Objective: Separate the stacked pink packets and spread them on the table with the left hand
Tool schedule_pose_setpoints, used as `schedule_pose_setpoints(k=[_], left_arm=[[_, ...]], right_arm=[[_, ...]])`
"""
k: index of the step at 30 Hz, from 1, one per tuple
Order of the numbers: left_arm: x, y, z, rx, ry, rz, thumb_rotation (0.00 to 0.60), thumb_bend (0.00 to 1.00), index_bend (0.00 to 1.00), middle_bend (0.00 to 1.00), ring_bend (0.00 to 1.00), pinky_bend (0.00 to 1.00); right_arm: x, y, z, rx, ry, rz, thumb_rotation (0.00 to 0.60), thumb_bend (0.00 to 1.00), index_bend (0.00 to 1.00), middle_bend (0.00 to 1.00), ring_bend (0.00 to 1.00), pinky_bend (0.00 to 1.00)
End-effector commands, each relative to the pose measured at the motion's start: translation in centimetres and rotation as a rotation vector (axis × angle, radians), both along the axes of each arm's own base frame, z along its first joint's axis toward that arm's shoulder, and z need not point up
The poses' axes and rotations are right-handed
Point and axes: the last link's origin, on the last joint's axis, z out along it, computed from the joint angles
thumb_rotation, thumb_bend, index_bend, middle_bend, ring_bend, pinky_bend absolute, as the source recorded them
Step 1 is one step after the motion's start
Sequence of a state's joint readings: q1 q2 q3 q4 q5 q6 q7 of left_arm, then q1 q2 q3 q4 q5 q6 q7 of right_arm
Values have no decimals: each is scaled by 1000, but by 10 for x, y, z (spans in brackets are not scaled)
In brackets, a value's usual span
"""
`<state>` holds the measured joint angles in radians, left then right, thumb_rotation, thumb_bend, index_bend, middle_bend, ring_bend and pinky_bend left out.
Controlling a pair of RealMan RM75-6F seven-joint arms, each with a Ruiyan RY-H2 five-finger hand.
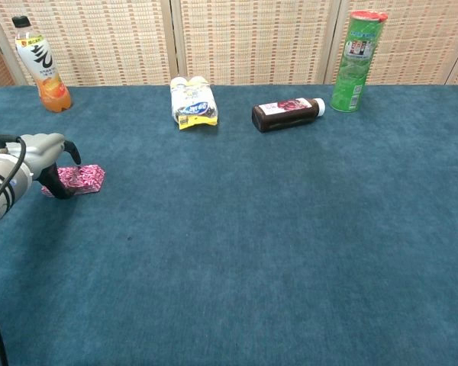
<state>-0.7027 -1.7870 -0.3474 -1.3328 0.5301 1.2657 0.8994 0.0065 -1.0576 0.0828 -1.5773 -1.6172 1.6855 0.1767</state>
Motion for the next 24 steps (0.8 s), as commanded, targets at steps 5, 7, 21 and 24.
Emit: schedule_pose_setpoints(k=[5, 7, 21, 24], left_arm=[[0, -1, -1, -4, 3, 4, 600, 355, 269, 1000, 1000, 1000], [-1, -1, -1, -7, 6, 6, 600, 355, 269, 1000, 1000, 1000], [-1, -2, -2, -7, 0, 9, 600, 353, 290, 1000, 1000, 1000], [-1, -2, -2, -6, -1, 8, 600, 352, 274, 1000, 1000, 1000]], right_arm=[[0, 0, 0, -1, -1, 1, 600, 309, 313, 152, 92, 565], [0, 0, 0, -1, 0, 1, 600, 309, 313, 152, 92, 565], [0, 0, 0, 0, 0, 0, 600, 309, 313, 152, 92, 565], [0, 0, 0, 0, 1, 0, 600, 309, 313, 152, 92, 565]])
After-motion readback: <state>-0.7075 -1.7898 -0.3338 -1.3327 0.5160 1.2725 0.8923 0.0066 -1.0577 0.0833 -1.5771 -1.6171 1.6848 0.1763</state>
